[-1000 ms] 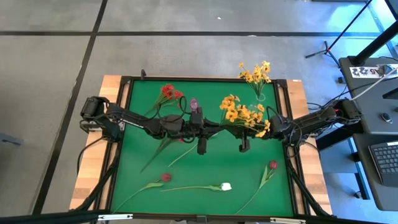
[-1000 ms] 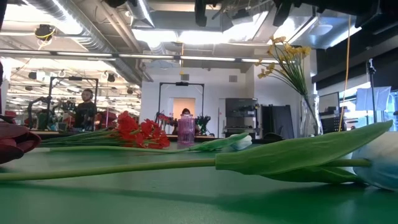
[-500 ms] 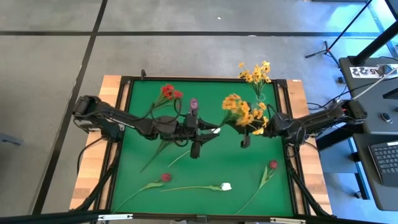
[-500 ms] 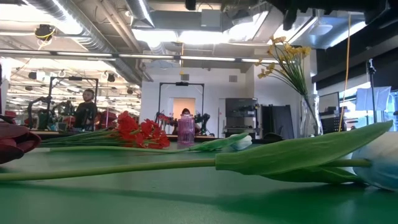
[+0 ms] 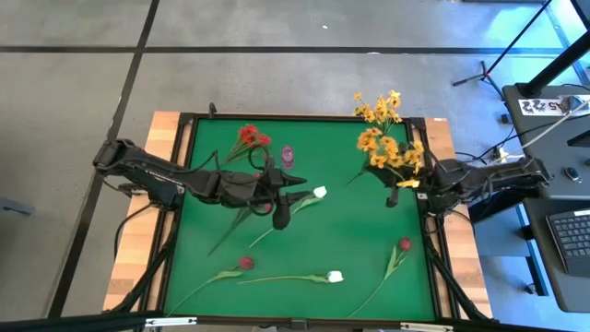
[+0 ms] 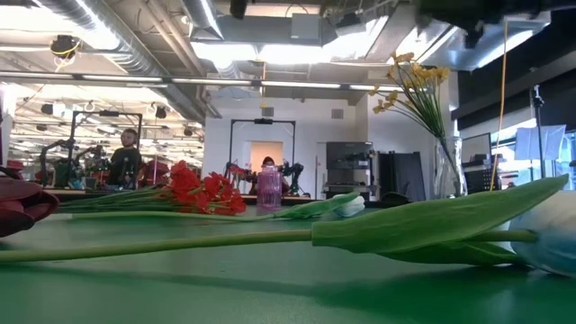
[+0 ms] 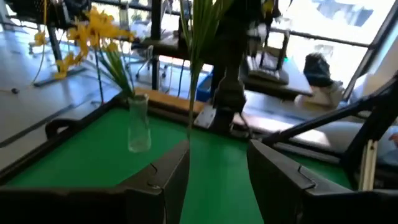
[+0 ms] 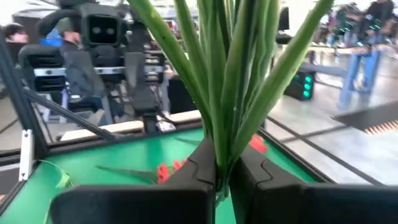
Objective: Sort flowers into vase by color
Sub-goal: Put the yellow flowers into the transparent vase
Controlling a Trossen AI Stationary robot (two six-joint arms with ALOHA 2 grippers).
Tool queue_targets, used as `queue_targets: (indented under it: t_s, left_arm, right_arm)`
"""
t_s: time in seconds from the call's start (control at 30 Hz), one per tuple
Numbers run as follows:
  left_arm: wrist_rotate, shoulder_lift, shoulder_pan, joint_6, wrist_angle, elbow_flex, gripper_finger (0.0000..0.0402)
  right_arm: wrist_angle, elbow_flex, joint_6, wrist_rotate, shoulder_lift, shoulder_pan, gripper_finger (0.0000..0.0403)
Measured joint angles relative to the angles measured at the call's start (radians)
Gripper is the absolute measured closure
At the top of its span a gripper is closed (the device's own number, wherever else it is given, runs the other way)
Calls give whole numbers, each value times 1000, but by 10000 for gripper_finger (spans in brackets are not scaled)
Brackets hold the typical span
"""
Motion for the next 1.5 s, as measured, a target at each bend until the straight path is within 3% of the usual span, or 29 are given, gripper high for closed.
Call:
queue_targets:
  t_s: [0.2, 0.4, 0.63, 0.8, 1.03, 1.23, 1.5]
  left_arm:
    - [-3, -5, 12, -19, -14, 0, 246]
    - [-2, -5, 16, -21, -21, 0, 246]
    - [-2, -5, 16, -21, -40, 0, 246]
    - [-2, -5, 18, -24, -45, 0, 246]
    - [-2, -5, 18, -24, -44, 0, 246]
    - [-1, -5, 18, -25, -44, 0, 246]
    - [-1, -5, 18, -28, -43, 0, 246]
  right_arm:
    - [-148, 2, 1, 109, -164, 0, 391]
    - [-184, 2, -92, 209, -228, 0, 384]
    - [-378, 64, -102, 364, -181, 0, 390]
    - [-447, 149, -79, 383, -126, 0, 388]
    - [-565, 256, -99, 504, -55, 0, 387]
    - [-627, 256, -68, 517, -47, 0, 387]
    - [-739, 256, 31, 615, -47, 0, 387]
